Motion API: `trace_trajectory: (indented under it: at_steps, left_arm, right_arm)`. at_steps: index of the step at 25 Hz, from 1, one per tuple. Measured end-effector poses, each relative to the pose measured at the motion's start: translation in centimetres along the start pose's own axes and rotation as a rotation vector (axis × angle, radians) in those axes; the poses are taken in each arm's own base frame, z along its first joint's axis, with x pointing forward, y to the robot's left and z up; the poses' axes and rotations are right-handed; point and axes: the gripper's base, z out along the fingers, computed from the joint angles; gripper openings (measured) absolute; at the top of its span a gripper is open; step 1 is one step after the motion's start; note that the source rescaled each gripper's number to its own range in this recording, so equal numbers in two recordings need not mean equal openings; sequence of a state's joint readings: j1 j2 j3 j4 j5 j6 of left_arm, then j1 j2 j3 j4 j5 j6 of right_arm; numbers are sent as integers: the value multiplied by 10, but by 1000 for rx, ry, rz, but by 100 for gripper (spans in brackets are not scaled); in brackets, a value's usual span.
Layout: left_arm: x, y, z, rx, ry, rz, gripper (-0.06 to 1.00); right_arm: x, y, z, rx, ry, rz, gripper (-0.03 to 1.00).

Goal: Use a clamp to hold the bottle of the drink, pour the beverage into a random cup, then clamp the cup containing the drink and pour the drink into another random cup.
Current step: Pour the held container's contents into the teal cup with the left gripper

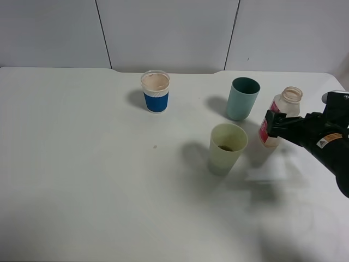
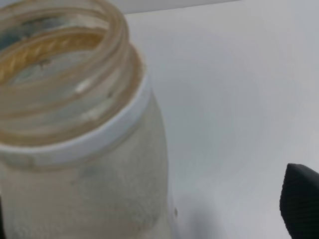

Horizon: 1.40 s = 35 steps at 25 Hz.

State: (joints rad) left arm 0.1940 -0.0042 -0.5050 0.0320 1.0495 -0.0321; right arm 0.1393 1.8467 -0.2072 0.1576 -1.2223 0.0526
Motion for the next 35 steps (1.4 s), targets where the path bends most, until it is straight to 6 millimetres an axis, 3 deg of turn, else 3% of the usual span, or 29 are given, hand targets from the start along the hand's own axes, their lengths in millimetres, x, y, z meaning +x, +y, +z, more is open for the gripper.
trace_trajectory:
  at_steps: [9,19,25,29,35]
  left_arm:
    - [0,0,0,0,0,0,100]
    - [0,0,0,0,0,0,100]
    - [0,0,0,0,0,0,100]
    - [0,0,0,0,0,0,100]
    - [0,0,0,0,0,0,100]
  right_arm:
    - [-23,-2,-21,11,-103,-4,87]
    - [-74,-5,-65,0,-391,17,87]
    - [-91,-4,-90,-27,-413,-12,87]
    - [-116,0,-108,-69,-378,3,87]
    - [-170,7,-148,-137,-341,-73,87]
